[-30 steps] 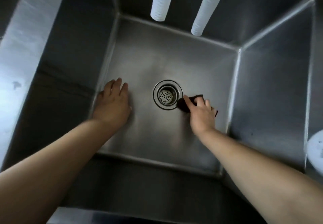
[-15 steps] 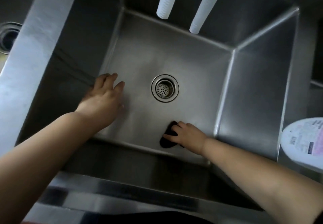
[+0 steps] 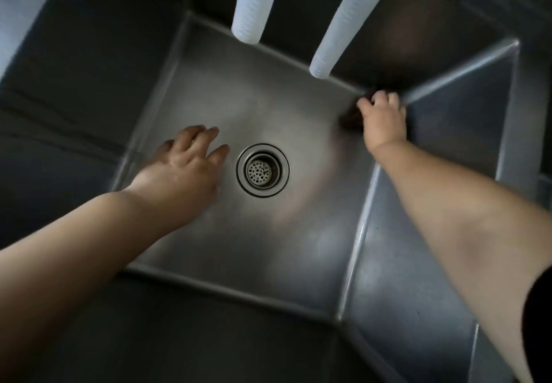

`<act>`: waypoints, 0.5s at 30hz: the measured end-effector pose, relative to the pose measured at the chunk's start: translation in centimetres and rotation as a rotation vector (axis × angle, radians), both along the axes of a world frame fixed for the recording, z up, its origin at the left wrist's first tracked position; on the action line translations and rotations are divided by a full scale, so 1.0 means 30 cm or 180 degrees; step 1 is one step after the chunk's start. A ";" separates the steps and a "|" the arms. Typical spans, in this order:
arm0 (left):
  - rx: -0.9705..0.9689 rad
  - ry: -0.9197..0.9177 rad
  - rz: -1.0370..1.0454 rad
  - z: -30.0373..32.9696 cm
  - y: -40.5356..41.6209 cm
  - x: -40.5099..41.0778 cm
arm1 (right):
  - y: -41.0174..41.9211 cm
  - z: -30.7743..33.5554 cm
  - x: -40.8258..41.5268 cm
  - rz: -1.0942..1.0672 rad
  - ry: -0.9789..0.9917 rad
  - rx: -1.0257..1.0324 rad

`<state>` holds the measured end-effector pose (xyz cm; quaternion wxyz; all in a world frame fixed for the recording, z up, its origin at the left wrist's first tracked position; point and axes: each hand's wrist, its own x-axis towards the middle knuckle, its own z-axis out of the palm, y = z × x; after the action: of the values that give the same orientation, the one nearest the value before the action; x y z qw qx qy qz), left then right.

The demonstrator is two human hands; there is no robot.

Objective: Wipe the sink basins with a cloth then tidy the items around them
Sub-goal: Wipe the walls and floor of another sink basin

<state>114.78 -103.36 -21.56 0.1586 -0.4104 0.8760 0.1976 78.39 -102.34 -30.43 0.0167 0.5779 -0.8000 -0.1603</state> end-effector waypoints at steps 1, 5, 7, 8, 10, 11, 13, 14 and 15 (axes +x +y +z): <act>0.0029 0.0012 -0.0026 -0.006 -0.002 -0.004 | -0.023 -0.013 -0.020 -0.0075 -0.0053 0.0105; 0.0144 -0.0107 -0.0149 -0.030 -0.005 0.001 | -0.024 -0.036 -0.043 -0.0300 -0.0159 0.0364; 0.0122 -0.0081 -0.0233 -0.034 -0.003 0.018 | 0.006 -0.021 -0.024 -0.0257 -0.0049 0.0504; 0.0113 -0.0047 -0.0287 -0.032 -0.001 0.026 | 0.031 -0.014 0.001 -0.0226 0.0004 0.0573; 0.0174 -0.0044 -0.0370 -0.019 0.002 0.040 | 0.110 -0.009 0.081 -0.0219 0.0060 0.0674; 0.0223 -0.0072 -0.0401 -0.010 0.003 0.046 | 0.164 -0.006 0.133 -0.0247 0.0056 0.0727; 0.0266 -0.0028 -0.0470 0.003 0.003 0.065 | 0.285 0.006 0.234 -0.0248 -0.0007 0.0861; 0.0279 0.0006 -0.0497 0.011 0.003 0.076 | 0.342 0.015 0.278 -0.0204 -0.0042 0.0939; 0.0300 -0.0003 -0.0520 0.019 0.003 0.090 | 0.396 0.029 0.319 -0.0159 -0.0084 0.1044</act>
<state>117.47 -103.28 -21.00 0.1938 -0.3299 0.8961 0.2248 87.97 -90.48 -29.57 -0.0923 0.5549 -0.7774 -0.2816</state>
